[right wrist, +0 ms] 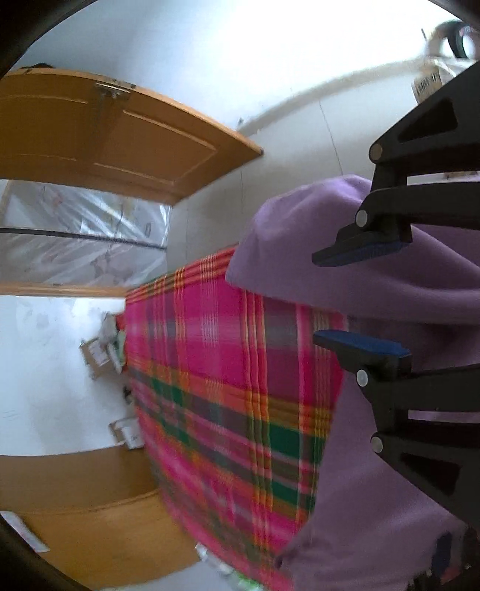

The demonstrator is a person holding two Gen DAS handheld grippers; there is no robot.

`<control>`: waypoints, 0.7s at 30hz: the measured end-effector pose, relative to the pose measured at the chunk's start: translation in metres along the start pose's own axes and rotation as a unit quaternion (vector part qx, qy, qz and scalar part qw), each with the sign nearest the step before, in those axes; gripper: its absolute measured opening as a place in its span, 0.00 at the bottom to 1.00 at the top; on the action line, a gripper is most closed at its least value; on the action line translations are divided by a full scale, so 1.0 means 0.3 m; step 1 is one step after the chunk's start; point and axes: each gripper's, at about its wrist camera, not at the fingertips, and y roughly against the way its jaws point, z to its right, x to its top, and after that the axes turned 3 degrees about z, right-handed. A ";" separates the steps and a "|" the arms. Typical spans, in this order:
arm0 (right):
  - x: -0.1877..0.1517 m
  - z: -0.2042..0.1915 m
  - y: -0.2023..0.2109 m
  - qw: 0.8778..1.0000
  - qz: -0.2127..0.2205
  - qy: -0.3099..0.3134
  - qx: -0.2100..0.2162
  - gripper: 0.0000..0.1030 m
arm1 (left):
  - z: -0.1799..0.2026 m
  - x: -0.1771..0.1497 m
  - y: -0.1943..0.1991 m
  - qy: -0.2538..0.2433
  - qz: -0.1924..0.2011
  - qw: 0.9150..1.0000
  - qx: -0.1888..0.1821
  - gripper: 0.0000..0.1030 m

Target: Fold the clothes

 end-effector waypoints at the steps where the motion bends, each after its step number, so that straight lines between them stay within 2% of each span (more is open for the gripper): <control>1: 0.009 -0.007 -0.021 1.000 -0.008 0.007 -0.007 0.35 | -0.002 0.004 -0.005 0.002 0.001 1.000 -0.003 0.23; 8: 0.030 -0.049 -0.117 0.995 -0.052 0.044 -0.068 0.34 | -0.006 0.021 -0.015 0.009 0.004 1.000 -0.009 0.23; 9: 0.031 -0.046 -0.121 0.995 -0.053 0.040 -0.070 0.31 | -0.004 0.022 -0.016 0.008 0.005 1.000 -0.007 0.23; 11: 0.037 -0.036 -0.122 0.995 -0.055 0.030 -0.072 0.10 | -0.004 0.025 -0.018 0.009 0.006 1.000 -0.006 0.23; 12: 0.037 -0.030 -0.121 0.995 -0.055 0.027 -0.074 0.08 | -0.004 0.026 -0.019 0.010 0.006 1.000 -0.006 0.23; 16: 0.034 0.010 -0.082 0.998 -0.038 0.007 -0.057 0.05 | -0.003 0.025 -0.018 0.013 0.007 1.000 -0.002 0.24; 21: 0.029 0.104 0.025 0.998 0.009 -0.050 -0.044 0.04 | 0.008 0.026 -0.022 0.009 0.007 1.000 0.010 0.24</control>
